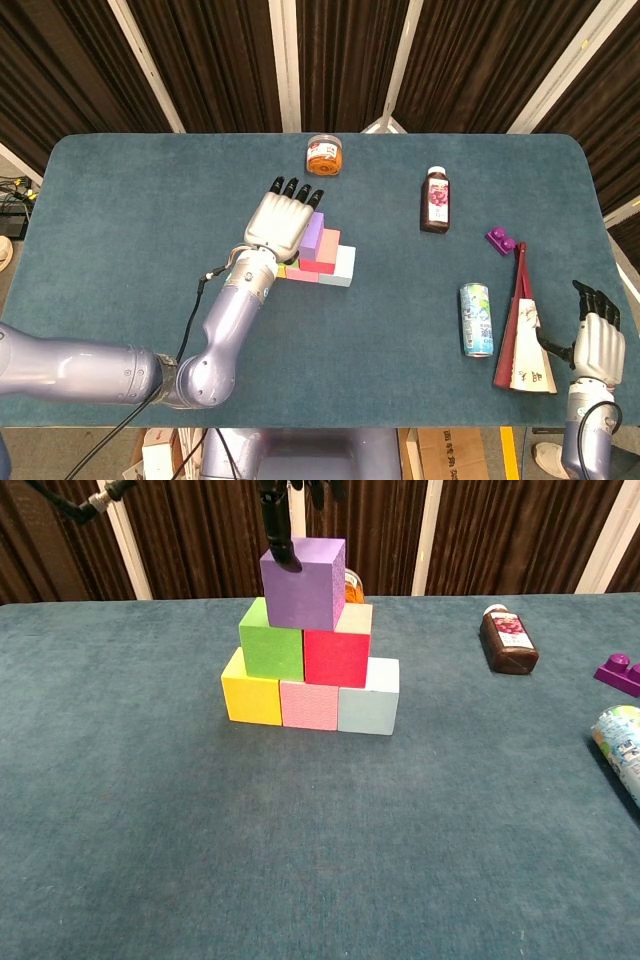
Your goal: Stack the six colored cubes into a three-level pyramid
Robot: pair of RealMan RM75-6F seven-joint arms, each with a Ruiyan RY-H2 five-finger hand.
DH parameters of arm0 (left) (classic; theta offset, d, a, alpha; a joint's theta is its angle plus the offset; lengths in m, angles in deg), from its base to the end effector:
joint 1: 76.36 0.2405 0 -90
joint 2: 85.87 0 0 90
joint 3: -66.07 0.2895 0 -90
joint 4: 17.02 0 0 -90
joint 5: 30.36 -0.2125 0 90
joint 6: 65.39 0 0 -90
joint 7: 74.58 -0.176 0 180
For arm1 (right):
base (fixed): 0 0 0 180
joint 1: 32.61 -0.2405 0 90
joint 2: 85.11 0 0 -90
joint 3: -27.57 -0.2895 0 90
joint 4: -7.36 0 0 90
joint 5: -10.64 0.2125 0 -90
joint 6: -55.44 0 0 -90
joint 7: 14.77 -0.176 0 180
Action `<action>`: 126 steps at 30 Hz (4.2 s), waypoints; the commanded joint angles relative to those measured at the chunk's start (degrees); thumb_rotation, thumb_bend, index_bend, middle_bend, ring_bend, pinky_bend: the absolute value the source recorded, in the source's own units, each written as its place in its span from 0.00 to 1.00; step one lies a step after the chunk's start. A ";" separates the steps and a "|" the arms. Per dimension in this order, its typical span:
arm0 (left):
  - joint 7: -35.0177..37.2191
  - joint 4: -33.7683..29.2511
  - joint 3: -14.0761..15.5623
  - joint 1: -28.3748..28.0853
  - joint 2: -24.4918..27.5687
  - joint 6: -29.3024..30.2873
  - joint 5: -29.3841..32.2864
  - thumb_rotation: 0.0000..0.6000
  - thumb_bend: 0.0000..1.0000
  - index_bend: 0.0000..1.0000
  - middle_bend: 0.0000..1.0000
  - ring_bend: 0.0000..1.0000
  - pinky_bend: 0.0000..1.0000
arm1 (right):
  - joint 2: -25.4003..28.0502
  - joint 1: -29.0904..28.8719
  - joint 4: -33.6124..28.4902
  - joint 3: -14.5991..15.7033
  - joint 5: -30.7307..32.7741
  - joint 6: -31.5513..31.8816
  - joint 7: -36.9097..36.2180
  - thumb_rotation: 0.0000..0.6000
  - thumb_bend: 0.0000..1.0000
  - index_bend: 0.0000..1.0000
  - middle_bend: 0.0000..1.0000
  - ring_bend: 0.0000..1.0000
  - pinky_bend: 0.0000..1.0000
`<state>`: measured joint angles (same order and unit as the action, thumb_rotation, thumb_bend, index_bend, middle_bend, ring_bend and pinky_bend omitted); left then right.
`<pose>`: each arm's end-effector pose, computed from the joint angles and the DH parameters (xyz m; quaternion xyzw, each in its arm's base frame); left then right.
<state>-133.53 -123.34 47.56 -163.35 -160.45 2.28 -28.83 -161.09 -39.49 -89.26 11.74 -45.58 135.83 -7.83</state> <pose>0.0726 0.4379 0.0499 -0.7718 -0.2997 -0.2724 0.4903 -0.3682 -0.2533 0.1306 0.3821 -0.5374 0.3825 0.6472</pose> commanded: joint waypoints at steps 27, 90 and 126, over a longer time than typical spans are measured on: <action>38.72 -20.88 7.41 38.68 28.58 -1.31 -54.55 1.00 0.34 0.07 0.06 0.00 0.00 | -2.26 -9.20 -12.01 3.78 -7.71 -7.17 15.45 1.00 0.28 0.19 0.14 0.00 0.00; 56.89 17.44 15.23 75.58 1.18 22.66 -84.65 1.00 0.34 0.07 0.06 0.00 0.00 | -18.01 -34.96 -14.38 -3.65 22.30 -6.62 36.47 1.00 0.28 0.21 0.14 0.00 0.00; 54.17 11.60 18.17 78.10 5.67 18.11 -86.59 1.00 0.34 0.08 0.03 0.00 0.00 | -4.43 -15.03 -9.08 16.59 -7.43 10.92 12.30 1.00 0.28 0.17 0.14 0.00 0.00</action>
<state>-79.65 -111.47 65.46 -85.45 -155.05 20.59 -115.15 -168.70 -60.30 -103.14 23.33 -45.08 142.17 11.91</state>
